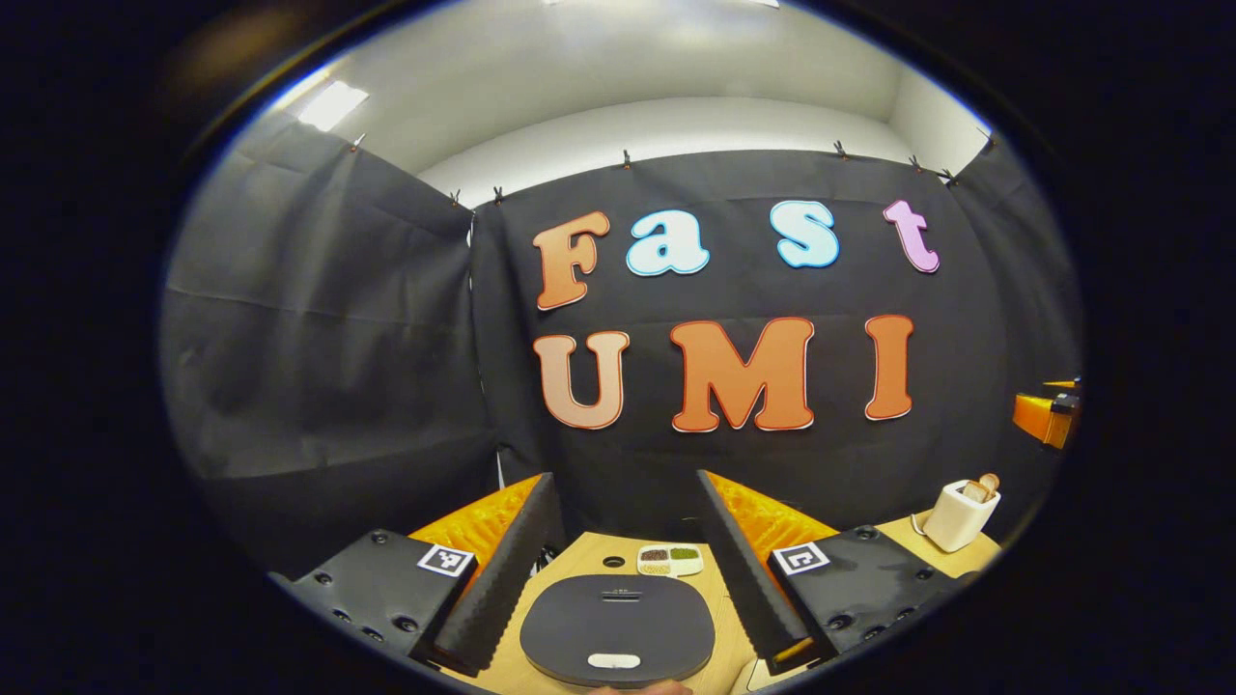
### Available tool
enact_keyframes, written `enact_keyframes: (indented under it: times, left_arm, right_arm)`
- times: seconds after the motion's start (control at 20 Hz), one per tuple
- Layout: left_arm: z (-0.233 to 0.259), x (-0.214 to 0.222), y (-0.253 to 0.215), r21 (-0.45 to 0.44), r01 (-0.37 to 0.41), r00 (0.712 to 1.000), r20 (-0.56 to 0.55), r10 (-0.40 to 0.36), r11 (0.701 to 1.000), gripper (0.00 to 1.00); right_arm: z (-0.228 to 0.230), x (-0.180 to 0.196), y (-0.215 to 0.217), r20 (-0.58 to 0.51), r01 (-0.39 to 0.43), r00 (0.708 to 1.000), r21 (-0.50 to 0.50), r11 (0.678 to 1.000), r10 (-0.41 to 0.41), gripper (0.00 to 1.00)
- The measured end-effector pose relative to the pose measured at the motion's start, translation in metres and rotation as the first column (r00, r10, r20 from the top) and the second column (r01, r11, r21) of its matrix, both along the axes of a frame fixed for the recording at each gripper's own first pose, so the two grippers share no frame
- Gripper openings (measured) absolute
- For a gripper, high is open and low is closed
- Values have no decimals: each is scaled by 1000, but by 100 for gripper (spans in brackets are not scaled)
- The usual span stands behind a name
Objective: Close the left gripper, press the button to open the rice cooker; take a wooden spoon from the chopstick holder with the right hand, scoop a spoonful of rice and pour it into the rice cooker, then put the wooden spoon back into the chopstick holder.
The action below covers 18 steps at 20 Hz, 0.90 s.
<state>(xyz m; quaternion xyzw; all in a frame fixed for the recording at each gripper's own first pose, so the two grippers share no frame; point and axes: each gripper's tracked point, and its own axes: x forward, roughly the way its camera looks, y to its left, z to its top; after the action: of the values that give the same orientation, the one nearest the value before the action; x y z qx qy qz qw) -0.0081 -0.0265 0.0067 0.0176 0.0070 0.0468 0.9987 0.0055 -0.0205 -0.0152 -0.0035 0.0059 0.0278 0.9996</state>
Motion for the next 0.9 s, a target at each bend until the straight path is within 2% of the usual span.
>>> enact_keyframes:
  times: [0.2,0.25,0.35,0.4,0.5,0.6,0.9]
  left_arm:
    - [3,0,-1,0,-7,1000,14,7,1000,94]
    - [3,2,-1,2,-11,1000,17,11,1000,97]
    - [2,3,-4,5,-6,1000,18,5,1000,94]
    - [4,4,-4,6,-3,1000,23,3,1000,100]
    - [3,7,-3,7,-5,1000,31,5,1000,97]
    - [4,9,0,8,-8,999,32,8,1000,94]
    - [-7,17,22,11,-33,999,10,32,999,95]
  right_arm:
    - [-3,4,6,8,-20,1000,-8,1000,20,94]
    - [-5,3,10,7,-25,1000,-10,1000,25,94]
    - [-10,4,13,-2,-33,999,-15,999,33,94]
    - [-12,5,14,-7,-32,999,-16,999,32,94]
    - [-16,8,14,-19,-35,999,-13,999,35,94]
    - [-19,10,10,-29,-23,999,-3,1000,23,95]
    - [-31,12,-11,-54,32,998,-12,999,-32,95]
